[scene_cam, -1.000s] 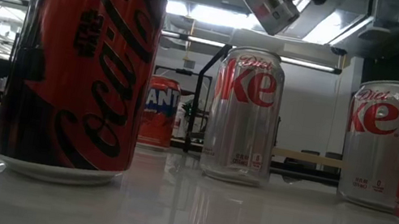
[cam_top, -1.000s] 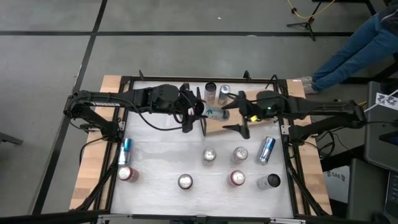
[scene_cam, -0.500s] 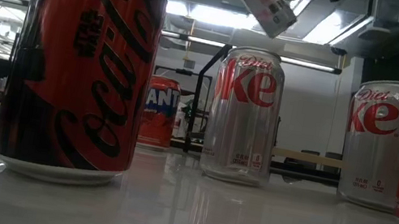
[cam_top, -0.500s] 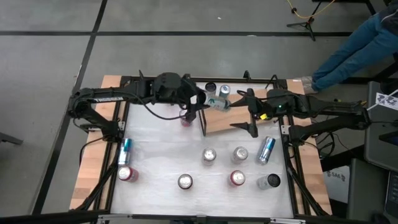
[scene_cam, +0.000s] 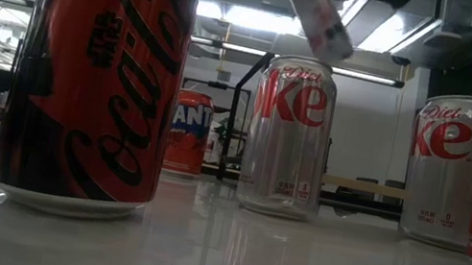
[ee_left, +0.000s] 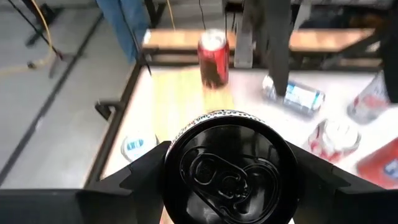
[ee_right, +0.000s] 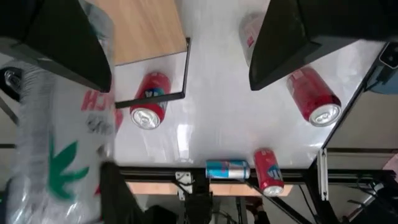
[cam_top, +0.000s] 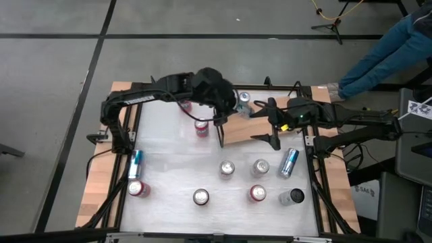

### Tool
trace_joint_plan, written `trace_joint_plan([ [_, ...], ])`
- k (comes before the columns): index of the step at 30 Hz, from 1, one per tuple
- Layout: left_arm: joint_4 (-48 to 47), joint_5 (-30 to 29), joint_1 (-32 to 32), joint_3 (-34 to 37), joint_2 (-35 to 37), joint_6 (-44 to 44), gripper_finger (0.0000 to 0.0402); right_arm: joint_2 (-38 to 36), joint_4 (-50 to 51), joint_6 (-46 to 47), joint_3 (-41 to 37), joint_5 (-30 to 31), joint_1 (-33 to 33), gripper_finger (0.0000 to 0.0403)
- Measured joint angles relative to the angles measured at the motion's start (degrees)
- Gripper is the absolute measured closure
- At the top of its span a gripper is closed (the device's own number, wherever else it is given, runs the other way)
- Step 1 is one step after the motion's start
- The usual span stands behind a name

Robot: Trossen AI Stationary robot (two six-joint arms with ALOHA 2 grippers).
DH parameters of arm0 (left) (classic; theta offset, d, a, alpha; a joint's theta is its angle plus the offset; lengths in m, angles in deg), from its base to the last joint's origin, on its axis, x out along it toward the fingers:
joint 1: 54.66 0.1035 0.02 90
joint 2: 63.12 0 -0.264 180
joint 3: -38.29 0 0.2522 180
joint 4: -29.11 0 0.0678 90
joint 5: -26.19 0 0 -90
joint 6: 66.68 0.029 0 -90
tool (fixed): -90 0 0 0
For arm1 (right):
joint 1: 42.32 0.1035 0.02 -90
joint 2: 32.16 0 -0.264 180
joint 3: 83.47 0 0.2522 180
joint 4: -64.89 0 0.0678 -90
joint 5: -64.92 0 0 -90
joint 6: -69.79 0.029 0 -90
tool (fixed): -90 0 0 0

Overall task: Place canned beverage on shelf
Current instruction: Put the top white black soda can on the shelf aligned with the other white black soda can

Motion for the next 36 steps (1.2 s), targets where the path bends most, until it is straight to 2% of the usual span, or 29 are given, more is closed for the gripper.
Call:
trace_joint_plan([
  [17,-6.56,0.01,1.64,0.23,-3.98,0.13,0.0159,0.74,4.31,0.0,-0.02,0.09,0.0,0.0033],
  [36,-10.08,0.1,1.91,0.29,-10.68,1.65,0.0159,6.17,5.32,-0.04,-0.04,0.43,0.0,0.0033],
])
